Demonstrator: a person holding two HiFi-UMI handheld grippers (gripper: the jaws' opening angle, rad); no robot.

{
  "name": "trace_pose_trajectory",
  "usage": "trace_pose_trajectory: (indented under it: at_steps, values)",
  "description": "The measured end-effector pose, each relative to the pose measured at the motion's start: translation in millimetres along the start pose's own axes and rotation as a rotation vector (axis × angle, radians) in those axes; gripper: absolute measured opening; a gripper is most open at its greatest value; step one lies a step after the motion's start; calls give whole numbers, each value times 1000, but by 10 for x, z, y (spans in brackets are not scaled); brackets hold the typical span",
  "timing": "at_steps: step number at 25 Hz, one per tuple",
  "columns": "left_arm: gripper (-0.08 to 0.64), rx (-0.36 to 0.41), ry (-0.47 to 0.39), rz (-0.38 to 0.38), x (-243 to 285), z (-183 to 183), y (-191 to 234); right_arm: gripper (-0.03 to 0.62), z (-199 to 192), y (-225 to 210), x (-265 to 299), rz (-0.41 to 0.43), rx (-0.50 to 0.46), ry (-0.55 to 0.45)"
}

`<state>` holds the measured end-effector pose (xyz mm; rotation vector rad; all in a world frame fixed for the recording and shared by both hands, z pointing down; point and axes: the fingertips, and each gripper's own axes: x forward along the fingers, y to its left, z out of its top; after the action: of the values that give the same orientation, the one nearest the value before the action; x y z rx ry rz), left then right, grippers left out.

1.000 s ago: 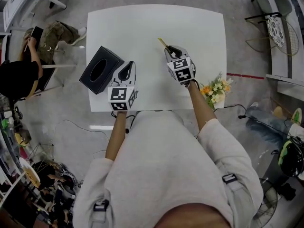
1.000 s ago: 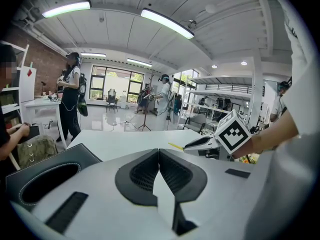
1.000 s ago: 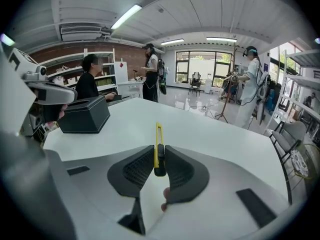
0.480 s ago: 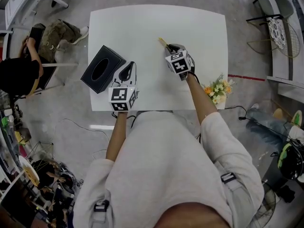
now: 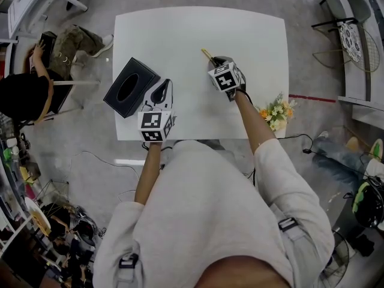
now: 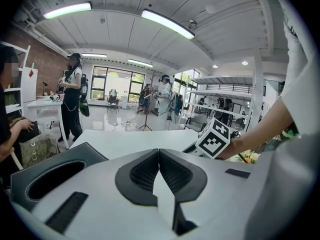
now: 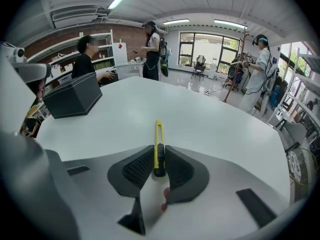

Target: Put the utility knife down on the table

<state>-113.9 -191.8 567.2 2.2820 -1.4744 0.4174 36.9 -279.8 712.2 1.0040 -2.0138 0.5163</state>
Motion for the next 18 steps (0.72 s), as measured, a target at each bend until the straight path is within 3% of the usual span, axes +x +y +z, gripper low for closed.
trace_pose_trajectory:
  at_steps: [8, 18]
  values:
    - [20, 9, -9, -3, -40, 33, 4, 86, 39, 21, -78, 24, 12, -44]
    - [20, 22, -18, -38, -21, 97, -67, 84, 288, -136, -598, -64, 69, -230]
